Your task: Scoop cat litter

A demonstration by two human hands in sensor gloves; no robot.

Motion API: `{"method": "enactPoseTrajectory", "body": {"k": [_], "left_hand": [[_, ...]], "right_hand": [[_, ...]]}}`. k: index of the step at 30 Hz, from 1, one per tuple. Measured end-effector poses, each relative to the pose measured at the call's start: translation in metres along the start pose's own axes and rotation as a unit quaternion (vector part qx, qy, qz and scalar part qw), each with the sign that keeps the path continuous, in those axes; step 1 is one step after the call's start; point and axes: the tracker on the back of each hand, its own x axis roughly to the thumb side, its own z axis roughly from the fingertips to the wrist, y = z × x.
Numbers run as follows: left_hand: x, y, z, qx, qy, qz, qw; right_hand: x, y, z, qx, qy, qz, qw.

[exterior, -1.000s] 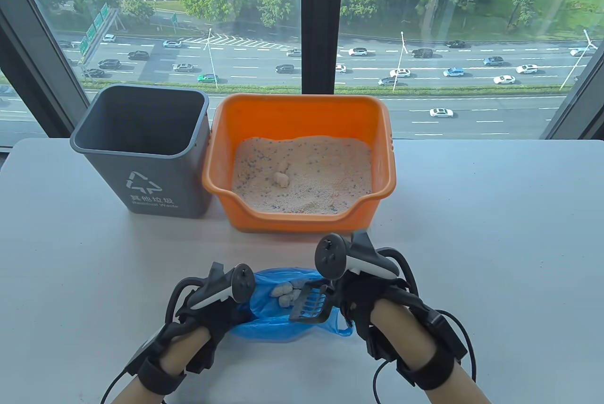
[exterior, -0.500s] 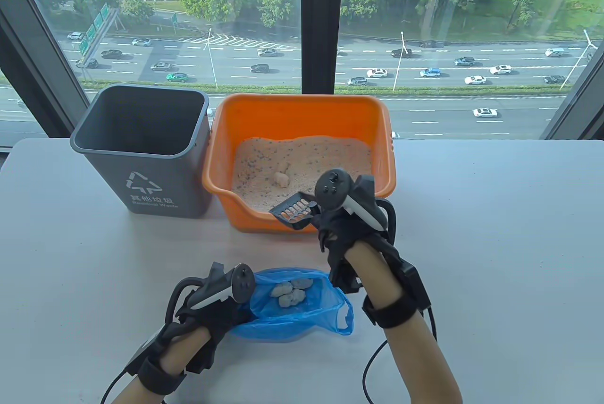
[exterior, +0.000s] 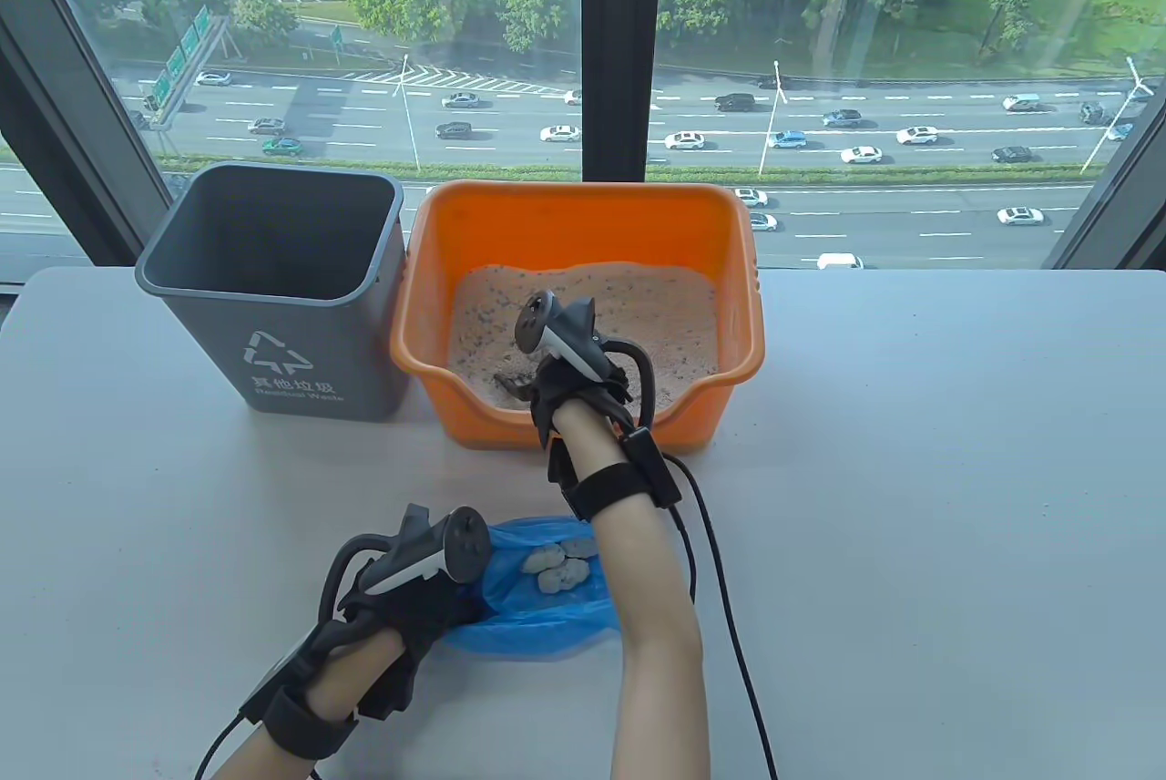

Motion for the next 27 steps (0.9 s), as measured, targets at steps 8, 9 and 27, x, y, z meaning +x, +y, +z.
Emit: {"method": "enactPoseTrajectory", "body": {"k": [8, 9, 27], "left_hand": [[0.0, 0.0, 0.0, -0.001, -0.001, 0.001, 1.0], [0.0, 0.0, 0.0, 0.0, 0.0, 0.0, 1.0], [0.0, 0.0, 0.0, 0.003, 0.003, -0.007, 1.0]], "right_hand": [[-0.016, -0.011, 0.021, -0.082, -0.07, -0.086, 0.99], [-0.021, -0.014, 0.026, -0.1, -0.066, -0.1, 0.988], [-0.05, -0.023, 0.069, -0.238, -0.012, -0.115, 0.964]]}}
